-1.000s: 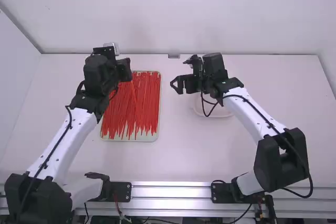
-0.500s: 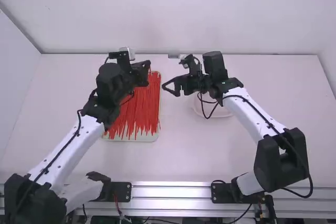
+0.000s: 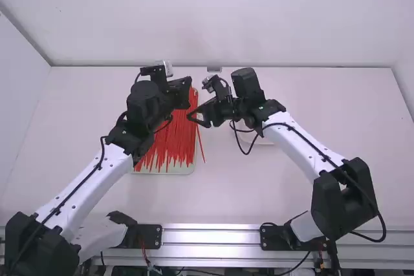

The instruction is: Fasten the cable tie

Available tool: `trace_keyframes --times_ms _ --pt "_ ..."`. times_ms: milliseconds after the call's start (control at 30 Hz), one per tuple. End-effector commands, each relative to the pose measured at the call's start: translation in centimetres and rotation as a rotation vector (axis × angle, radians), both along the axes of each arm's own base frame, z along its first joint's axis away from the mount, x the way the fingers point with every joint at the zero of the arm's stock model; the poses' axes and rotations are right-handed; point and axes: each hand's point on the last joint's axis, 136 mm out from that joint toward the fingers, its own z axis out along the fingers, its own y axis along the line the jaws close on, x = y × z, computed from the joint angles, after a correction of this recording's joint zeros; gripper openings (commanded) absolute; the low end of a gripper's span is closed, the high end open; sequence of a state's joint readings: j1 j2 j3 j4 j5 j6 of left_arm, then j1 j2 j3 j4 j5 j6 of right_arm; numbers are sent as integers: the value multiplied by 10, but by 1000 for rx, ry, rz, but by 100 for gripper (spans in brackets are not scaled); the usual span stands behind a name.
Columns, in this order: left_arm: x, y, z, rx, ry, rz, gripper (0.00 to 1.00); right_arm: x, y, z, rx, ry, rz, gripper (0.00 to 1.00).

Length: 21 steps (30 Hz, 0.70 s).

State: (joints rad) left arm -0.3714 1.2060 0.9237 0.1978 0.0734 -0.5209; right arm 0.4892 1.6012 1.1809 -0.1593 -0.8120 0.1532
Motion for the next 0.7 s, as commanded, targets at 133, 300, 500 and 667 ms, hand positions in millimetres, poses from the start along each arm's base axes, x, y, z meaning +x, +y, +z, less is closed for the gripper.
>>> trace_keyframes --times_ms 133,300,500,667 --pt "-1 -1 21 -25 -39 -10 2 7 0 13 17 -6 -26 0" --pt "-3 -7 24 -31 -50 -35 11 9 -2 14 17 -17 -23 0" --pt "-12 -2 45 51 -169 -128 50 12 -11 18 15 -97 5 0" --pt "-20 16 68 39 -244 -177 57 19 -28 35 31 -170 -12 0"
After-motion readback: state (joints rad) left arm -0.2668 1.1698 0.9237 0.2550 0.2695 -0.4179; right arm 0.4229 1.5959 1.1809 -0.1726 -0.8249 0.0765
